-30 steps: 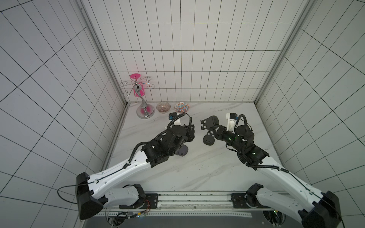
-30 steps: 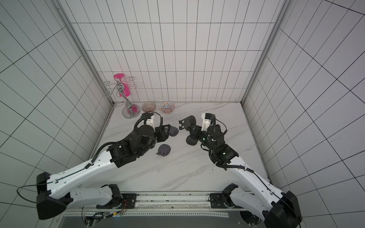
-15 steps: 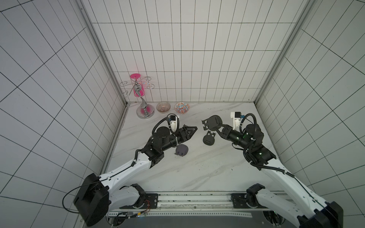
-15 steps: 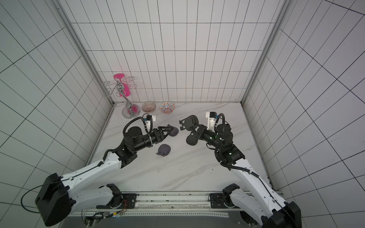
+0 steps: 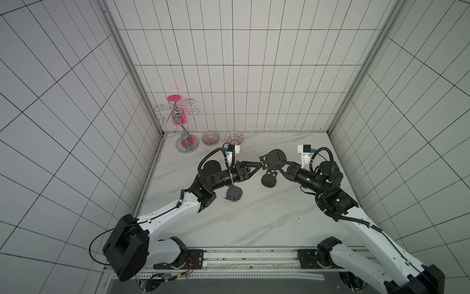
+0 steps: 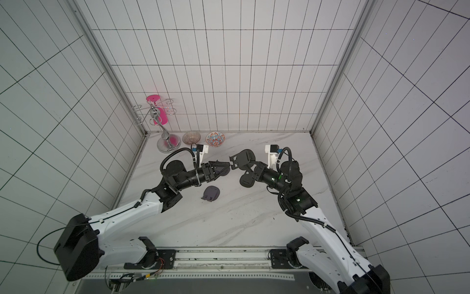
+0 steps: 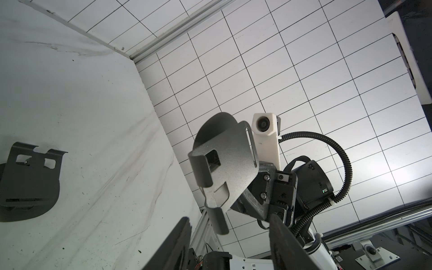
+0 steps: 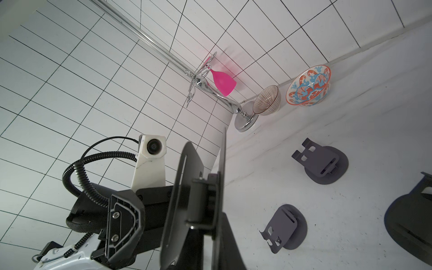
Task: Open the phone stand
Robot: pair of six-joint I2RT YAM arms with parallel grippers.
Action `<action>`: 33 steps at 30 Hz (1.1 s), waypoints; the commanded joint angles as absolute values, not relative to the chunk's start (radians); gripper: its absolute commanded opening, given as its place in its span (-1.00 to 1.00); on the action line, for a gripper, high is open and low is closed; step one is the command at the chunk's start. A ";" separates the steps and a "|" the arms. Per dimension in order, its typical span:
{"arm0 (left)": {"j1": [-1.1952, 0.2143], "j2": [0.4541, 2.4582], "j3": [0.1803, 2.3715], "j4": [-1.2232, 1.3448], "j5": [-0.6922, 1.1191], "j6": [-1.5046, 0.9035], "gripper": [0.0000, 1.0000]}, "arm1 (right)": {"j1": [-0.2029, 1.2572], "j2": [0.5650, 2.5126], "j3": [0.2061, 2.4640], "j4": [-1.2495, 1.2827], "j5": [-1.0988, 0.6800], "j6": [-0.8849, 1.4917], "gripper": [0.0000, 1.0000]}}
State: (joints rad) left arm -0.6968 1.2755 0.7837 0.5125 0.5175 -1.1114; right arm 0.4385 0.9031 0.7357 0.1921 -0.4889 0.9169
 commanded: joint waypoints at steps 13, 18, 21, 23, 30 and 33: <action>-0.723 1.358 0.870 0.581 0.539 -1.113 -0.28 | 0.434 0.907 0.709 0.255 -0.520 0.934 -1.00; -0.644 1.279 0.869 0.406 0.548 -1.005 0.03 | 0.434 0.888 0.738 0.176 -0.520 0.890 -1.00; -0.574 1.228 0.895 0.289 0.557 -0.858 0.17 | 0.433 0.886 0.761 0.127 -0.545 0.868 -1.00; -0.535 1.246 0.973 0.169 0.609 -0.756 0.19 | 0.431 0.893 0.774 0.105 -0.571 0.864 -1.00; -0.515 1.352 1.153 -0.049 0.723 -0.499 0.17 | 0.416 0.925 0.871 -0.013 -0.755 0.829 -1.00; -0.513 1.407 1.239 -0.196 0.761 -0.383 0.15 | 0.409 0.934 0.919 -0.075 -0.814 0.811 -1.00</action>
